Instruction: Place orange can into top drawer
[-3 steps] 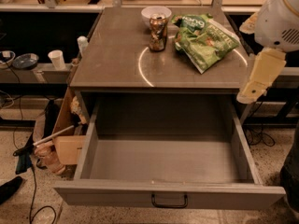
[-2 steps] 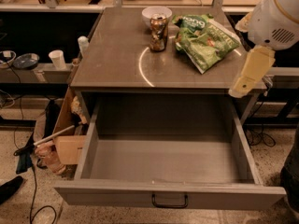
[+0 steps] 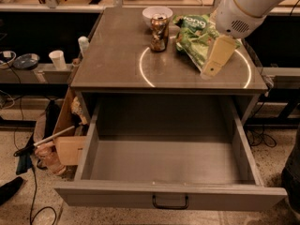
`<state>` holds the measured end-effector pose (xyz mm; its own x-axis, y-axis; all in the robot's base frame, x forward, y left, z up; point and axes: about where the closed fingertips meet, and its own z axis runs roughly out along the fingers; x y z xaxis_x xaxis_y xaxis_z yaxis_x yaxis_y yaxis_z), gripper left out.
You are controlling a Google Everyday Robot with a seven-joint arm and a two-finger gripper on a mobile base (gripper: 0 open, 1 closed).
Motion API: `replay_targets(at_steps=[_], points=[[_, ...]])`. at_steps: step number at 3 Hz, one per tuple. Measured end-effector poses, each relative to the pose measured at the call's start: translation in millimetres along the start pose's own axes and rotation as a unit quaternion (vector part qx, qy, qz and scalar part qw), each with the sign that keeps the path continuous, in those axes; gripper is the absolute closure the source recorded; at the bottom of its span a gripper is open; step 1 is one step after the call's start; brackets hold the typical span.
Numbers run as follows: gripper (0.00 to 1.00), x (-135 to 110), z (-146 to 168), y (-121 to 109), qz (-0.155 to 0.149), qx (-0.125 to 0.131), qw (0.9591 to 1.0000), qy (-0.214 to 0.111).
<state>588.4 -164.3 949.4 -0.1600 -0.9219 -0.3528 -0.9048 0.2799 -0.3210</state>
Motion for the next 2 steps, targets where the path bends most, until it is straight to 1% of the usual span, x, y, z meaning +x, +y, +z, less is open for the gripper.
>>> replay_targets(at_steps=[1,2], points=[[0.00,0,0,0,0.000,0.000,1.0000,0.000],[0.00,3,9,-13,0.009,0.032,0.9994,0.011]])
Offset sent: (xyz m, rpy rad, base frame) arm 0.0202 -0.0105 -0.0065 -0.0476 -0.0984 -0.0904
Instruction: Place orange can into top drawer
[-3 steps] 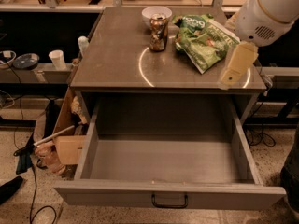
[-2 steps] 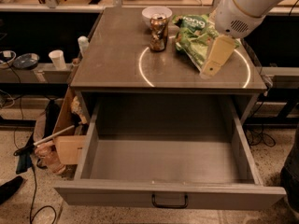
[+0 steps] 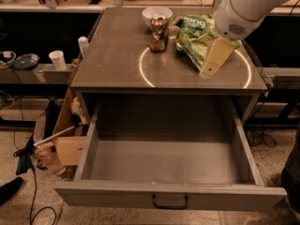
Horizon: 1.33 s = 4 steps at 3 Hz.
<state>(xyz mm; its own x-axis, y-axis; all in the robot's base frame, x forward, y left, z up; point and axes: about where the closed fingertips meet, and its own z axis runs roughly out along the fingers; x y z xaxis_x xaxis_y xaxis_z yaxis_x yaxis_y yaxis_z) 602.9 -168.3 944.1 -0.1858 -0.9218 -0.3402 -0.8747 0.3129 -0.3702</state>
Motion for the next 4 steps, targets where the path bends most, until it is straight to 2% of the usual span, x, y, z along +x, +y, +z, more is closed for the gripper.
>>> replay_targets(at_steps=[1,2,3,4], points=[[0.00,2,14,-14,0.009,0.022,0.9997,0.008],[0.00,-10,70,-50,0.016,0.028,0.9994,0.013],[0.00,-10,71,-52,0.016,0.029,0.9994,0.012],[0.00,-6,74,-55,0.037,0.022,0.9990,-0.008]])
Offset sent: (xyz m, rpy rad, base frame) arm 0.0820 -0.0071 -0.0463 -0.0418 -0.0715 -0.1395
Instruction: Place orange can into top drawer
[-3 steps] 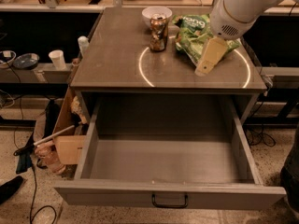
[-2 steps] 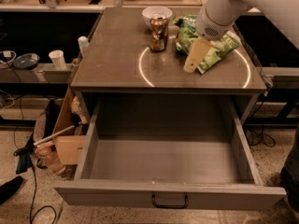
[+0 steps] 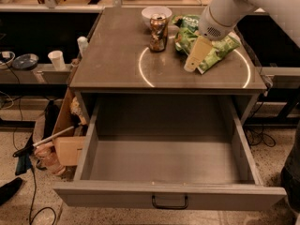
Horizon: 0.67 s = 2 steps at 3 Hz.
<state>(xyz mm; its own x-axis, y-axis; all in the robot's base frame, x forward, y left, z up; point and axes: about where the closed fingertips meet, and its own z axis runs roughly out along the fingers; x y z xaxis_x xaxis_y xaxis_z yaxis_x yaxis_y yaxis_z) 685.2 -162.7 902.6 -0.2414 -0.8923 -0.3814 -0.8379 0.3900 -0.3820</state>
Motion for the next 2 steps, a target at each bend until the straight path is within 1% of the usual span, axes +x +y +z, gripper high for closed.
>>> replay_targets(at_steps=[1,2], points=[[0.00,-11,11,-9,0.013,-0.005,0.9995,-0.029],[0.00,-24,22,-21,0.015,-0.003,0.9987,-0.050]])
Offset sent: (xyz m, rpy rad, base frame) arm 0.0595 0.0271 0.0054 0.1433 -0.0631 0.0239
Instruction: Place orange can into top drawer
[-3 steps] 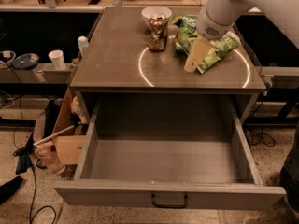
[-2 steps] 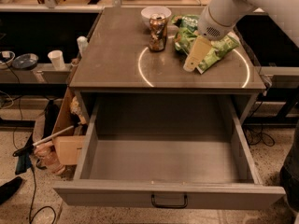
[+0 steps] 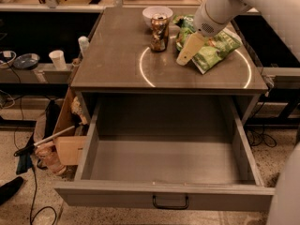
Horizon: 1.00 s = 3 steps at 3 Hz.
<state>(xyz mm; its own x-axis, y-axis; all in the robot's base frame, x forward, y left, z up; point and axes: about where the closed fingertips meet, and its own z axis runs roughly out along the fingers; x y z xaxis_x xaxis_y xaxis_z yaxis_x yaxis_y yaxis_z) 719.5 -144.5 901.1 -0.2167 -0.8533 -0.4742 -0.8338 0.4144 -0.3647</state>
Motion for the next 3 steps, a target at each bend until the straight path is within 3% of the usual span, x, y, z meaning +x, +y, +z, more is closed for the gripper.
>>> replay_targets(at_steps=[1,2,3], points=[[0.00,-14,15,-11,-0.006,0.002,0.9999,-0.014],[0.00,-23,28,-18,0.001,-0.016,0.9989,-0.044],[0.00,-28,41,-18,0.033,-0.054,0.9939,-0.090]])
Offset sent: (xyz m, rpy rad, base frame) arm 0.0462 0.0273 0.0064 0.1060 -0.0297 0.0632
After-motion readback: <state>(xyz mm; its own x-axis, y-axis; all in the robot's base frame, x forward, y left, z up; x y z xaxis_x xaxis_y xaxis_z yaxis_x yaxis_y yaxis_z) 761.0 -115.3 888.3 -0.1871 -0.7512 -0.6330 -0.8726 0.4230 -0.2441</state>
